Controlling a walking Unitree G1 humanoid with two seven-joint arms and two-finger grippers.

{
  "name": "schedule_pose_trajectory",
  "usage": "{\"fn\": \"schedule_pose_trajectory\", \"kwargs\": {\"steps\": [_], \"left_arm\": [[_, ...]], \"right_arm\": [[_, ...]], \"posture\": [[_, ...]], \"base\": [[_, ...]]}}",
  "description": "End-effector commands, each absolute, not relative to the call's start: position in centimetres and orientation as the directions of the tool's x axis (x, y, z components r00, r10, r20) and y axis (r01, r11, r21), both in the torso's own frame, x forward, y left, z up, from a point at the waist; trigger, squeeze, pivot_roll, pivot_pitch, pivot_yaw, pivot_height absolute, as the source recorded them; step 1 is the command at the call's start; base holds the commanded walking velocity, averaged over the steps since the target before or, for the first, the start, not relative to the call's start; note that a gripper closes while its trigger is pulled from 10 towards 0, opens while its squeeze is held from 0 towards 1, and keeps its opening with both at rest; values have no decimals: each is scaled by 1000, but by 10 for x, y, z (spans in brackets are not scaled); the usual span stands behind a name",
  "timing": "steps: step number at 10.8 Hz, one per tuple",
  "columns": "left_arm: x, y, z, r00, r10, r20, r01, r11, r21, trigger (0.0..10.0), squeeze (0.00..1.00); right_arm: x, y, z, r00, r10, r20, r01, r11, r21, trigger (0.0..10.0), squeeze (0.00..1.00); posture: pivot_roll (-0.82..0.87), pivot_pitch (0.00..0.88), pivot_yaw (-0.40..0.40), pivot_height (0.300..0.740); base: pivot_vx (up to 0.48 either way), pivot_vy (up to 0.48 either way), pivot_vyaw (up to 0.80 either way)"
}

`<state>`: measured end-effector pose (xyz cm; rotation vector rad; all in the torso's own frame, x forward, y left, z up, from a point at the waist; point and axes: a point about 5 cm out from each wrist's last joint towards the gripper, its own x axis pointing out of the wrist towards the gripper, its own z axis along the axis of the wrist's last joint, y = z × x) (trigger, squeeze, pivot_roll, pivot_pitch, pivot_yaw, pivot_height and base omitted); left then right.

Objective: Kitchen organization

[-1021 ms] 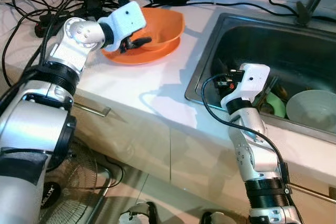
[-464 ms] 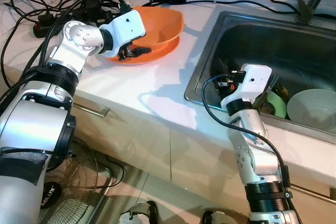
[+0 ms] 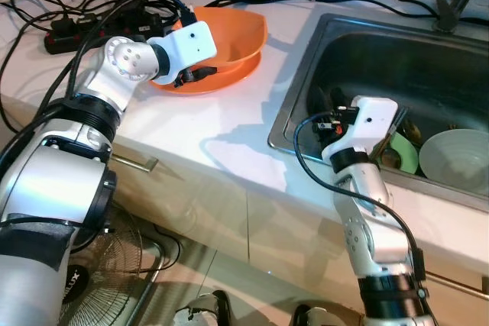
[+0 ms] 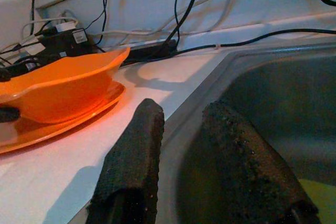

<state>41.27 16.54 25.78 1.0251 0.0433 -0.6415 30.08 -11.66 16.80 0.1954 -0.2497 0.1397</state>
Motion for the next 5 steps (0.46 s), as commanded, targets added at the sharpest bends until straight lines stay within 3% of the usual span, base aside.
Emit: {"fn": "schedule_pose_trajectory", "kwargs": {"steps": [1,4,5], "left_arm": [[414,165,256,826,-457,-328,504,342,793,10000,0],[415,162,251,851,-418,-317,466,325,823,9725,0],[416,162,251,859,-410,-306,452,328,830,0,0]], "right_arm": [[297,-118,145,983,107,150,-133,975,178,10000,0],[291,-119,143,986,99,133,-122,976,181,10000,0],[291,-119,143,987,98,131,-121,976,181,10000,0]], "posture": [[7,196,84,740],[-3,213,87,740],[-4,213,88,740]], "base": [[0,0,0],[0,0,0],[0,0,0]]}}
